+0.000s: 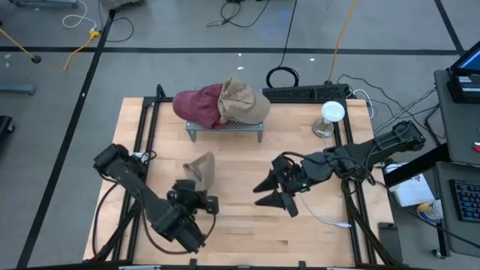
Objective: Pick & Place hat
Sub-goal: Stack the light brown cap on the light brown caps on the shelf
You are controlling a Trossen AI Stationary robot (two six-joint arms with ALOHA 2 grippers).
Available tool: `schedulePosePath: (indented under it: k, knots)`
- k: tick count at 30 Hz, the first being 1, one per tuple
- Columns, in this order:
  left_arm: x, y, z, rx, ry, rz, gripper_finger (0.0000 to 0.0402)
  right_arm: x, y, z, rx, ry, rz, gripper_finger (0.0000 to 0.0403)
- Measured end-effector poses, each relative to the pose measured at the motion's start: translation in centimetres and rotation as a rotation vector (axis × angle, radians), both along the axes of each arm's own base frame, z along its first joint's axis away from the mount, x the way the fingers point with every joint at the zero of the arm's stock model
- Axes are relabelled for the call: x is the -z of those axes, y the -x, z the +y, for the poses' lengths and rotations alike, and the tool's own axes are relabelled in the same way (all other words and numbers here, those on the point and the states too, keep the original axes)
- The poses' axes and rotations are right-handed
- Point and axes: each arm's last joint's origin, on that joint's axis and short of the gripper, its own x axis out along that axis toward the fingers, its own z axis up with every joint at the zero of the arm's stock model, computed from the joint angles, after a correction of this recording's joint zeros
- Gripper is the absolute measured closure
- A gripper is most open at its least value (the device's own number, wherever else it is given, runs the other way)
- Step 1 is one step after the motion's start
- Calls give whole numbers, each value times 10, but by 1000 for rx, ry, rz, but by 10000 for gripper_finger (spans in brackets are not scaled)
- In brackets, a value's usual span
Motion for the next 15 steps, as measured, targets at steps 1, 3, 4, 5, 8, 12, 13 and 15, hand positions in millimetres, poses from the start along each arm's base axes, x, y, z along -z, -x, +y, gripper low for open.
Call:
schedulePosePath:
  k: [1, 3, 4, 5, 8, 12, 13, 15]
  knots:
    - [-5, 1, 3, 7, -18, -29, 393, 0, 0, 1, -17, -26, 11, 177]
    - [-16, 5, 8, 25, -59, -89, 393, 0, 1, 2, -46, -74, 33, 175]
    - [-22, 8, 10, 32, -78, -122, 393, 0, 1, 3, -55, -102, 44, 174]
    - [-28, 9, 14, 37, -105, -158, 393, 0, 2, 4, -62, -126, 54, 175]
    - [-44, 16, 22, 58, -177, -242, 393, 0, 3, 7, -60, -164, 71, 177]
    - [-66, 27, 35, 82, -271, -336, 394, 0, 3, 8, -45, -185, 79, 178]
    - [-71, 30, 37, 88, -294, -356, 394, 0, 3, 7, -26, -184, 77, 177]
    - [-79, 35, 41, 96, -339, -399, 394, 0, 2, 6, 20, -182, 69, 176]
